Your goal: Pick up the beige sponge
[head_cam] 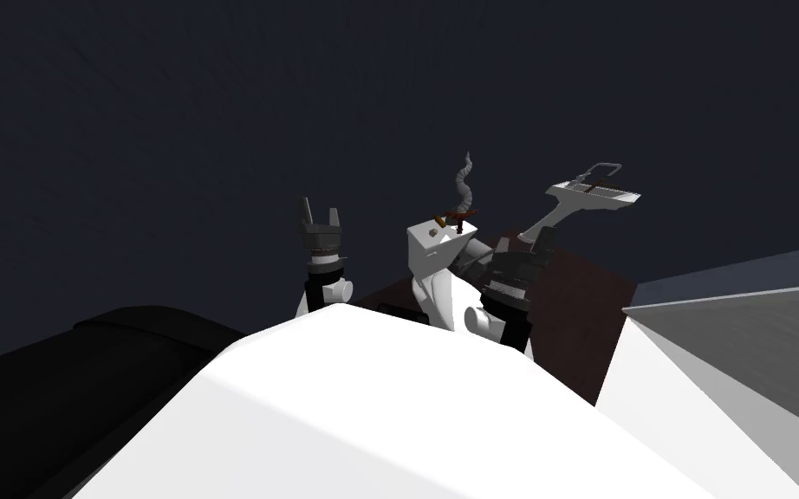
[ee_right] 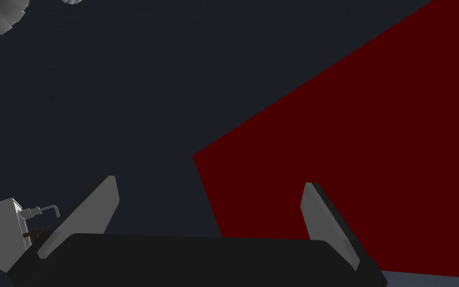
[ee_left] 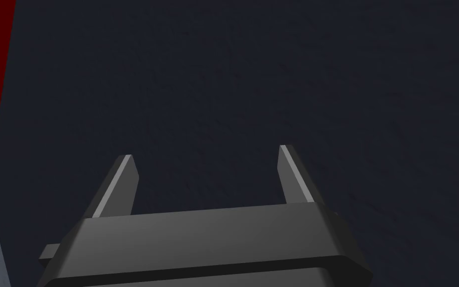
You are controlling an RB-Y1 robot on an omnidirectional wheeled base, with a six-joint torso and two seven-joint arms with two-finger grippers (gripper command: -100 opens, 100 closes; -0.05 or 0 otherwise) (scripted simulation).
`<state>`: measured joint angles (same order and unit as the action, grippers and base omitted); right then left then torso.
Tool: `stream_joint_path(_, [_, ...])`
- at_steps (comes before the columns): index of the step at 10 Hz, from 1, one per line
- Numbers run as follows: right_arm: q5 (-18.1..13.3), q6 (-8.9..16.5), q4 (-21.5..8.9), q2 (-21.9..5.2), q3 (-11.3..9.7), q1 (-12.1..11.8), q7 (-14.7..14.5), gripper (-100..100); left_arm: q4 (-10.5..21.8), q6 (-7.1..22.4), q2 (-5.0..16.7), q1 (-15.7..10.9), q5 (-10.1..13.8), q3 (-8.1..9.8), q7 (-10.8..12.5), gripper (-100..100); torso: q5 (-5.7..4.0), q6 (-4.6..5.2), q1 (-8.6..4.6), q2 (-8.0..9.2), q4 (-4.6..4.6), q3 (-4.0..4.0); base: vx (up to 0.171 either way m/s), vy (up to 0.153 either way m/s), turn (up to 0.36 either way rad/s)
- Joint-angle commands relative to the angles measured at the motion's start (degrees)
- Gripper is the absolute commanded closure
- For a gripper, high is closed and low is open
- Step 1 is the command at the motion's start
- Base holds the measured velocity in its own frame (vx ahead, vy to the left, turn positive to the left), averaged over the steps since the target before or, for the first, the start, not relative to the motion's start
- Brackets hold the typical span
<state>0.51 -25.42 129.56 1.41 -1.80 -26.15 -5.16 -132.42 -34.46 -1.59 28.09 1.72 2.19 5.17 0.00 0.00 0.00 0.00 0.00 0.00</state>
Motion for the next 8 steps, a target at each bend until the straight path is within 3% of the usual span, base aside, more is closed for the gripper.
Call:
stream_joint_path(1, [0.3,0.8,-0.2,-2.0,0.2,-0.3,-0.5,-100,0.0,0.0,0.0,0.0,0.0,0.00,0.0,0,0.00,0.00,0.00,0.00,0.00,0.00,0.001,-0.012,0.051])
stream_joint_path(8, [2.3,7.1,-1.7,-13.6,2.1,-2.6,-3.9,-100,0.0,0.0,0.0,0.0,0.0,0.00,0.0,0,-0.02,0.00,-0.08,0.04,0.01,0.02,-0.002,-0.033,0.068])
